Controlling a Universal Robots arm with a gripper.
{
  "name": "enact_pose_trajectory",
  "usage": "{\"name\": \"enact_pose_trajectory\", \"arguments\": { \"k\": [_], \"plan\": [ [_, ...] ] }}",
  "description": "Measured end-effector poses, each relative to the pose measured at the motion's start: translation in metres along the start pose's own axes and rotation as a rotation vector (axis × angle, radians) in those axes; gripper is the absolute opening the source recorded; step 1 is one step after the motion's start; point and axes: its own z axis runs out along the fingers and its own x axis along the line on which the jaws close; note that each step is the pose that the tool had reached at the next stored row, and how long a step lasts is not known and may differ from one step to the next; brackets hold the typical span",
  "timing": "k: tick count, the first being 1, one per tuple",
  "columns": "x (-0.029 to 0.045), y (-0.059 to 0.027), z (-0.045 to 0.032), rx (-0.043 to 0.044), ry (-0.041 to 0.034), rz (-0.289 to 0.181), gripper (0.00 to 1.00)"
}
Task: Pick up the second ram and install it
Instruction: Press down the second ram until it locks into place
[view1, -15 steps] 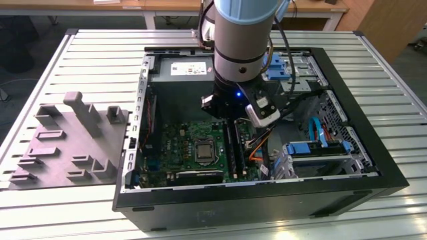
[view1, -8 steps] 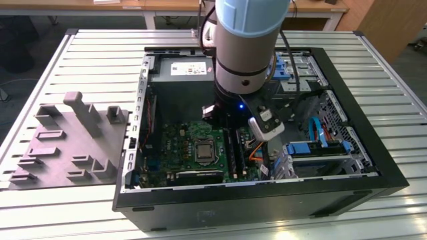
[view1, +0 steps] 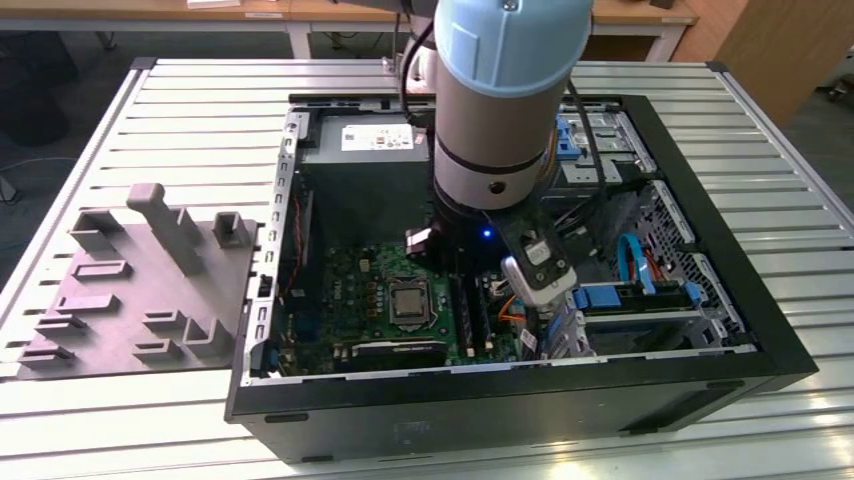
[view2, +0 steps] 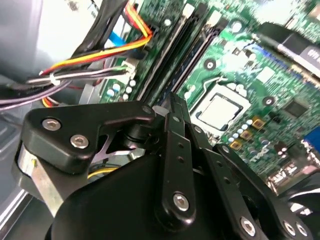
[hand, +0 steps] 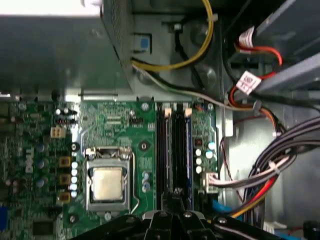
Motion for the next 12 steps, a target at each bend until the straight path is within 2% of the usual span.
{"name": "enact_pose_trajectory", "arguments": {
  "k": [2,4,9,12],
  "plan": [
    [-0.0001,-0.0010,-0.0001,0.0155,-0.0003,-0.001,0.11],
    [0.0000,-0.0030,-0.0001,0.0255,-0.0006,-0.001,0.11],
    [-0.0003,-0.0145,0.0012,0.0283,-0.0007,-0.001,0.11],
    [-0.0003,-0.0168,0.0017,0.0297,-0.0007,-0.001,0.11]
  ]
}}
